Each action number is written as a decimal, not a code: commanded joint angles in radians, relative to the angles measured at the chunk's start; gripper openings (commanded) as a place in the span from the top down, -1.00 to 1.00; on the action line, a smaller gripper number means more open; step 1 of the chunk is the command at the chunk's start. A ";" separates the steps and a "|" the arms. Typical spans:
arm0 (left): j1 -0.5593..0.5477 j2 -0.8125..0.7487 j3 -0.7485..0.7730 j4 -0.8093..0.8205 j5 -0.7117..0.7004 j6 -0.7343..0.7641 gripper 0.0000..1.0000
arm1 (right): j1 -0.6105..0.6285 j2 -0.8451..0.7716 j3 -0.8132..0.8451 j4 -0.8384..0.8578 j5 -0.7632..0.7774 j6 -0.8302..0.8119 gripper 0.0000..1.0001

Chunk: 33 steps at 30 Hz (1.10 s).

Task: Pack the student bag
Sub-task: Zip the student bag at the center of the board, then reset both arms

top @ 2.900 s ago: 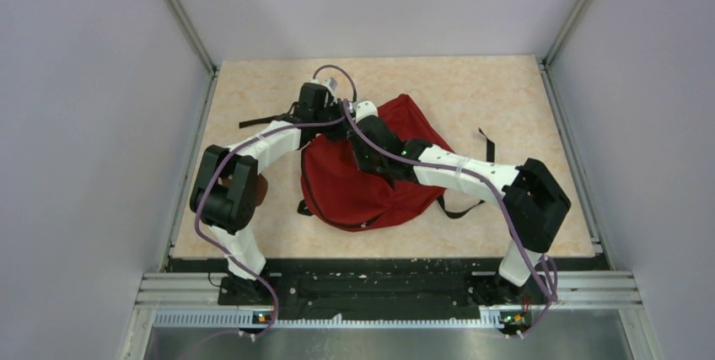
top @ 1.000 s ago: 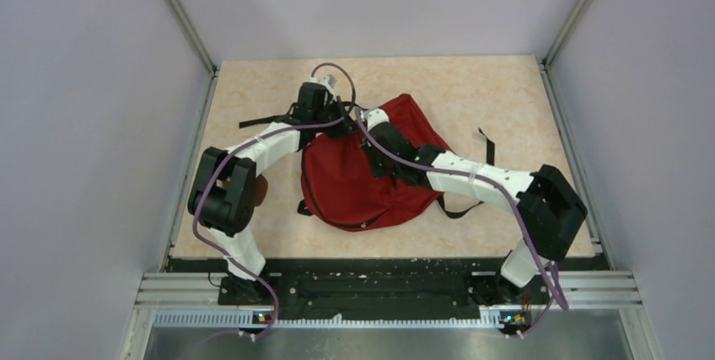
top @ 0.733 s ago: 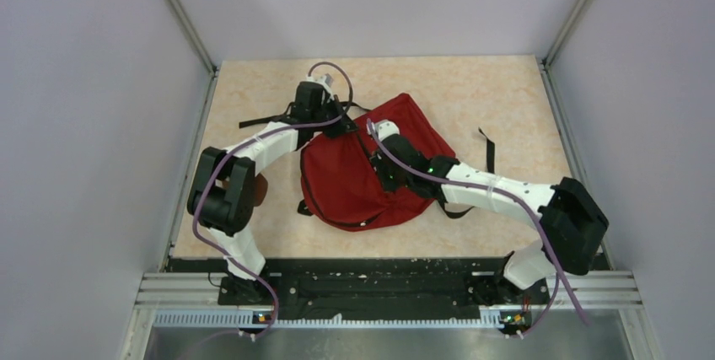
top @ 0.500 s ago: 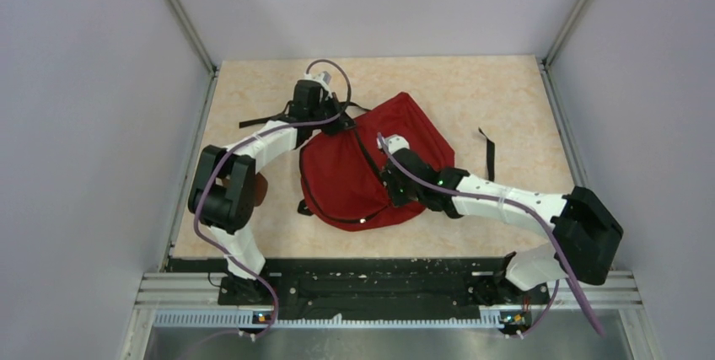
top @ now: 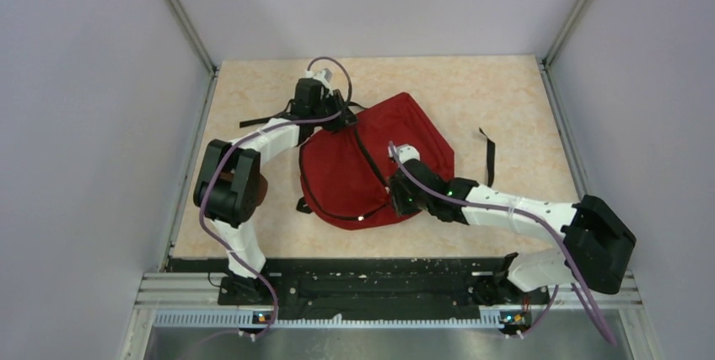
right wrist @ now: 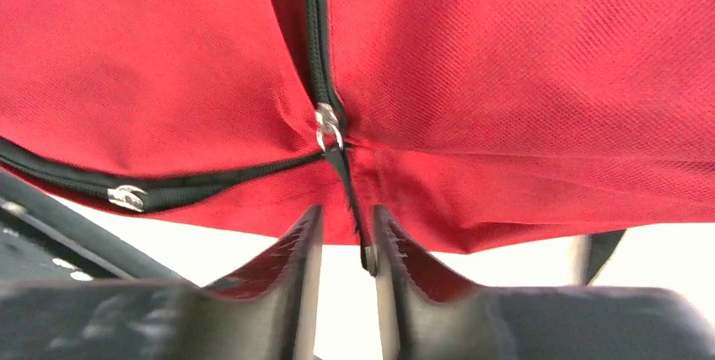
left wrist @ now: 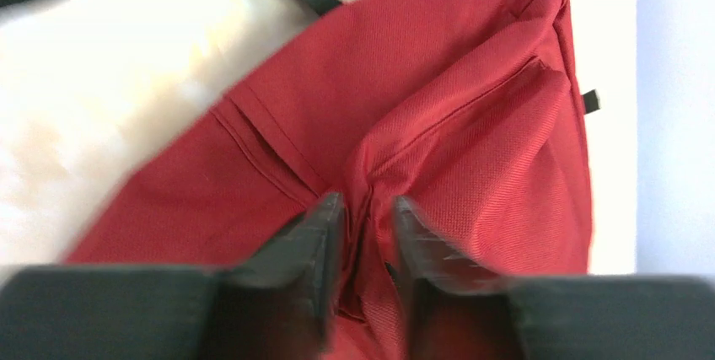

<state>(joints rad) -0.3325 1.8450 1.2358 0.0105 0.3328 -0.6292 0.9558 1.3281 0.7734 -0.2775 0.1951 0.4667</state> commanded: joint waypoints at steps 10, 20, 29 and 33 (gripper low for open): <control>0.035 -0.219 -0.032 0.166 -0.143 0.150 -0.82 | -0.081 -0.131 0.114 -0.016 -0.003 -0.158 -0.98; 0.126 -0.657 -0.260 -0.057 -0.406 0.211 -0.94 | -0.585 -0.315 0.050 0.050 -0.226 -0.195 -0.97; 0.197 -1.042 -0.246 -0.471 -0.481 0.238 -0.96 | -0.759 -0.607 -0.074 0.138 -0.024 -0.215 -0.97; 0.197 -1.146 -0.250 -0.532 -0.523 0.328 -0.96 | -0.758 -0.744 -0.174 0.237 0.035 -0.225 -0.97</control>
<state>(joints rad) -0.1371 0.7677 0.9688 -0.4072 -0.1265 -0.3988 0.1997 0.6861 0.6674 -0.1715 0.1383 0.2710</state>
